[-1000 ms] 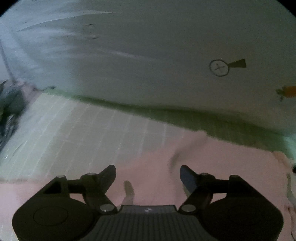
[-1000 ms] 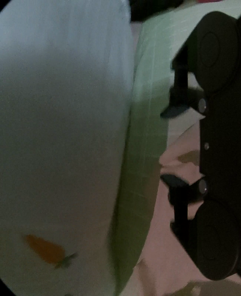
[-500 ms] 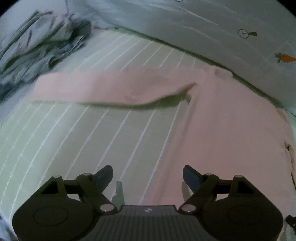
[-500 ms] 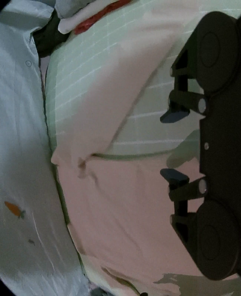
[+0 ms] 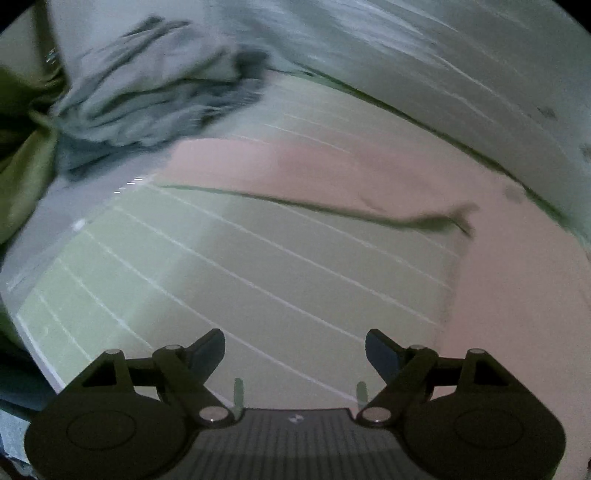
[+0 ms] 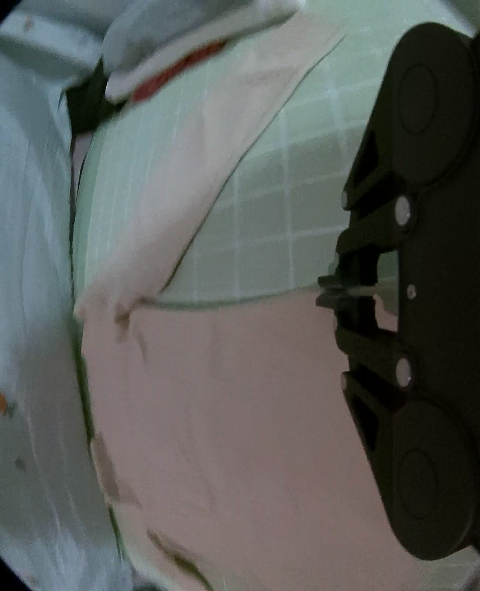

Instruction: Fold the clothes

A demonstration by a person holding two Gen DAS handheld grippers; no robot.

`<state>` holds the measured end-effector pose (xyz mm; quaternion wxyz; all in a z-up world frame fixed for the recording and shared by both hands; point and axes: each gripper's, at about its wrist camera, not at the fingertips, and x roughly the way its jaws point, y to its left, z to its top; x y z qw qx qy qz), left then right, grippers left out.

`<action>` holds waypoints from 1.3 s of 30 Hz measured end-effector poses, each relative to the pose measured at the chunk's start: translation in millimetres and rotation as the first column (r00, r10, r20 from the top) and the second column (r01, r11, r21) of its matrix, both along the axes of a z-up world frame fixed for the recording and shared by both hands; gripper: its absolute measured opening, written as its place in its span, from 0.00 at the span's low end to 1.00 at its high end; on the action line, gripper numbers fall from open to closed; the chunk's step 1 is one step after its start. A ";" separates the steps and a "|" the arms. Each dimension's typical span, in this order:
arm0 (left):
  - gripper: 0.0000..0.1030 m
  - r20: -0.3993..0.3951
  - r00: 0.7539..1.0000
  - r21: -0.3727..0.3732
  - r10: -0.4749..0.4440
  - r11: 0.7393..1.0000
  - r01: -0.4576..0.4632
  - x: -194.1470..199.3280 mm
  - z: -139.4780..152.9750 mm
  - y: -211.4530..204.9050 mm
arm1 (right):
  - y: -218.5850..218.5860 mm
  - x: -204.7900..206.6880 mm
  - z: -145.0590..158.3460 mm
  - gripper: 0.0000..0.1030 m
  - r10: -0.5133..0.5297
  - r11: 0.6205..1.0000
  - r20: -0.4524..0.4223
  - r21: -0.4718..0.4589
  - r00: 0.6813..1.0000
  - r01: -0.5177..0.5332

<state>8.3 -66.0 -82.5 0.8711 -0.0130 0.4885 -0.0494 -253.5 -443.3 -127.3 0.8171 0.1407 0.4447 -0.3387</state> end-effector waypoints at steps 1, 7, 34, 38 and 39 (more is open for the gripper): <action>0.82 -0.001 1.000 -0.009 0.016 1.000 -0.016 9.7 -0.4 13.1 | 5.3 3.8 0.9 0.15 -0.023 1.000 -0.005 -0.009 1.000 0.023; 0.82 0.007 0.999 -0.027 0.039 0.999 -0.039 71.5 -2.7 69.2 | 61.2 43.2 7.8 0.71 -0.095 0.989 -0.006 -0.115 0.995 0.094; 0.07 0.042 0.997 -0.012 -0.067 0.998 0.067 191.0 -39.2 90.1 | 153.6 163.9 12.1 0.73 -0.048 0.991 -0.159 -0.129 0.986 0.028; 0.06 0.045 0.996 0.003 -0.076 0.997 0.076 173.0 -38.8 93.8 | 156.1 161.3 13.0 0.73 -0.028 0.992 -0.141 -0.126 0.990 0.010; 0.06 0.042 0.996 0.004 -0.074 0.997 0.074 166.2 -38.4 96.0 | 157.5 160.1 12.5 0.73 -0.024 0.992 -0.137 -0.125 0.990 0.007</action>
